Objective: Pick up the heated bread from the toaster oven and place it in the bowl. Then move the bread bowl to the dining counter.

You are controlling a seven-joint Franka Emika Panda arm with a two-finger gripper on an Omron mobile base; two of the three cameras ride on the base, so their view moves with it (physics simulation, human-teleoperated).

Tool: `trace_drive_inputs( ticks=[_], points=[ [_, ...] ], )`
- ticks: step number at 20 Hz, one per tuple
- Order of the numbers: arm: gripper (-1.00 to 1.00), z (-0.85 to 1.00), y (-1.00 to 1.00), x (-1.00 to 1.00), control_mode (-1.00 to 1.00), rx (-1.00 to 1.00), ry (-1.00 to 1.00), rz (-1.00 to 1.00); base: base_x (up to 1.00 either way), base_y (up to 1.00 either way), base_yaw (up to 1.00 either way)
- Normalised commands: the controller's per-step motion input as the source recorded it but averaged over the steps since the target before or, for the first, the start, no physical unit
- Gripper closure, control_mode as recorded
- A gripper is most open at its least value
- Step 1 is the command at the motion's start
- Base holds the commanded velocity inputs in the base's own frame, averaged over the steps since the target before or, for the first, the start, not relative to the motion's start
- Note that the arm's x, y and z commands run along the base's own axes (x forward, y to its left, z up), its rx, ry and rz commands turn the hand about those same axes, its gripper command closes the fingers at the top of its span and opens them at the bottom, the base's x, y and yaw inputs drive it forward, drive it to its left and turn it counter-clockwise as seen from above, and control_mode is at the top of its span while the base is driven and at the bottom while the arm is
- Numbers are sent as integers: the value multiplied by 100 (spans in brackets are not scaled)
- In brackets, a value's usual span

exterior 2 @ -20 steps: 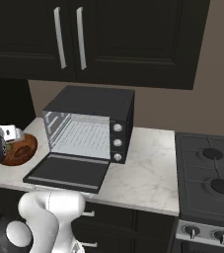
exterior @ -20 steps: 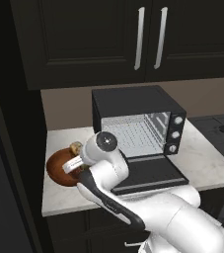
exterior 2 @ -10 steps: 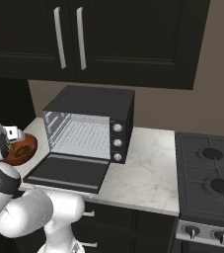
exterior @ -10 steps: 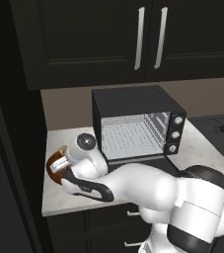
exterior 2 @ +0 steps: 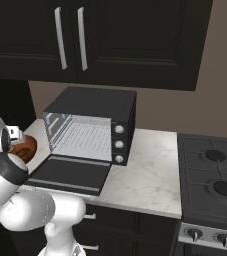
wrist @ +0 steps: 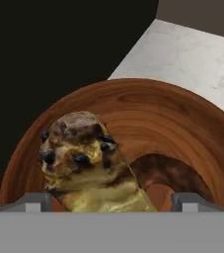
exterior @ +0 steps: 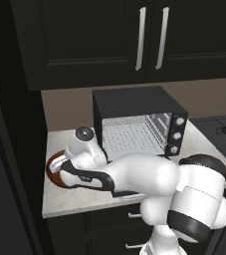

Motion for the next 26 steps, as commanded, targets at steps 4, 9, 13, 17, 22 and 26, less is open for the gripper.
trace_drive_inputs(
  ticks=[4, 9, 13, 17, 22, 26],
  points=[
    [-100, 75, 14, -81, -100, 0, 0, 0, 0, 0, 0],
    [-100, 34, 0, -86, -100, 0, 0, 1, 0, 0, 0],
    [-100, -8, -1, -36, -100, 0, 0, 0, 0, 0, 0],
    [-100, -29, -15, 2, -100, -4, 2, 4, 0, 0, 0],
    [-100, -8, -1, 40, -100, -5, 0, 12, 0, 0, 0],
    [-100, -10, 0, 8, -100, -5, 6, 13, 0, 0, 0]
  ],
)
